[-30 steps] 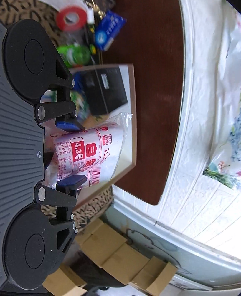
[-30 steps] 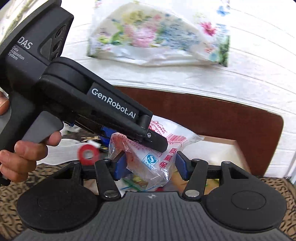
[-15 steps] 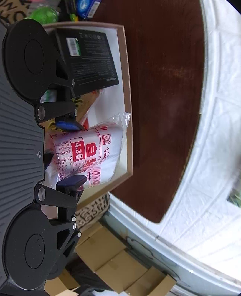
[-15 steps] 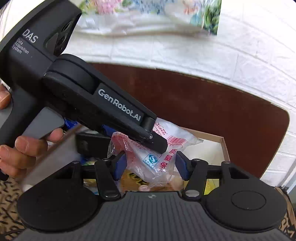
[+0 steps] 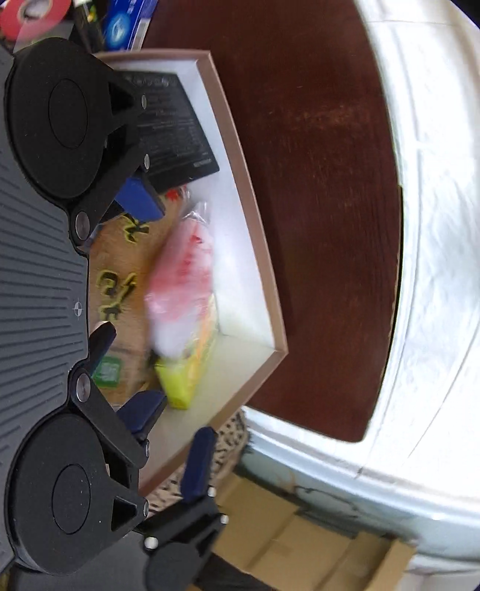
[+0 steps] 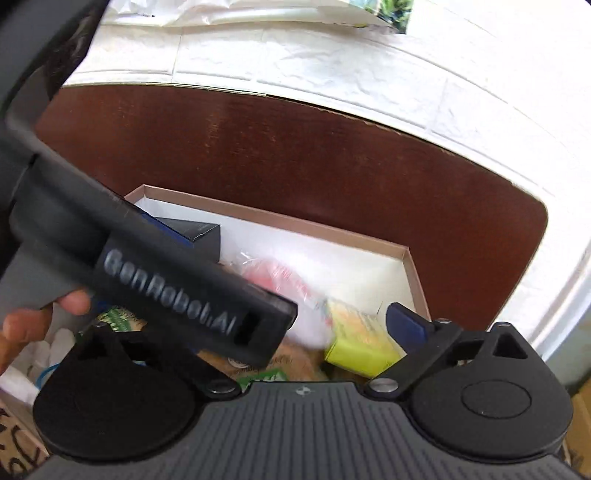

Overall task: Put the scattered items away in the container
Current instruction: 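Open the left gripper to drop the pack and withdraw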

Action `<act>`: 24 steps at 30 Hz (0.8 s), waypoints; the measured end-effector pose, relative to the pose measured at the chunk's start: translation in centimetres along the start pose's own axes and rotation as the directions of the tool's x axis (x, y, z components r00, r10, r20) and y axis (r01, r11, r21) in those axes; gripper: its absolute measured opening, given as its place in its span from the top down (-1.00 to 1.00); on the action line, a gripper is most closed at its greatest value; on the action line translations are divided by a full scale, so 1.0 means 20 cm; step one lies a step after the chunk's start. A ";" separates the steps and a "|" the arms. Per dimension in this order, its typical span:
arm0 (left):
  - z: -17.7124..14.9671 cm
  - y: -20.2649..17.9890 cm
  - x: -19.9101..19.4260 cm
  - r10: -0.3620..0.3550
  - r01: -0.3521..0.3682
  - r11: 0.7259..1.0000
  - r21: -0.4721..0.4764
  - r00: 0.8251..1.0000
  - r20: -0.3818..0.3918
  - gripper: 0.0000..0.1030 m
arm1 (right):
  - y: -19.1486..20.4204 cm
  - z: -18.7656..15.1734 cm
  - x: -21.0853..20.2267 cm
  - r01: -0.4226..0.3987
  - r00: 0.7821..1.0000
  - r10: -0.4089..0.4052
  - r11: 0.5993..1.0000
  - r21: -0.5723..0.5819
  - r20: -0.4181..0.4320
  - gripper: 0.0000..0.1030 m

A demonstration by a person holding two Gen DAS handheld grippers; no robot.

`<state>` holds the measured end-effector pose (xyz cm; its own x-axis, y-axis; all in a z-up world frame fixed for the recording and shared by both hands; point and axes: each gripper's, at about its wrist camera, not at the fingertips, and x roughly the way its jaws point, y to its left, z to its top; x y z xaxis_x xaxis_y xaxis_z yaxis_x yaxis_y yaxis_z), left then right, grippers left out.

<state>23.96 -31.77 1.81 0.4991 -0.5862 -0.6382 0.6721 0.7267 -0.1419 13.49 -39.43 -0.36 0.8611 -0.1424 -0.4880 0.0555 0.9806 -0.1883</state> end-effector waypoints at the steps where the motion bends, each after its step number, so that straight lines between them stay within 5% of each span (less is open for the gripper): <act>1: -0.02 -0.01 -0.02 0.013 -0.013 1.000 0.005 1.000 0.004 -1.00 | 0.00 -0.01 -0.02 -0.002 1.000 0.002 1.000 0.008 -0.001 -0.95; 24: -0.34 -0.19 -0.64 0.130 -0.126 0.989 -0.072 0.990 0.057 -1.00 | 0.28 -0.08 -0.53 -0.049 0.993 0.034 0.990 0.132 0.115 -0.99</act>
<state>11.33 -24.62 5.42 0.6126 -0.5059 -0.6073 0.5626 0.8187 -0.1144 3.84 -32.69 2.34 0.9149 -0.0930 -0.3929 0.0795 0.9956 -0.0505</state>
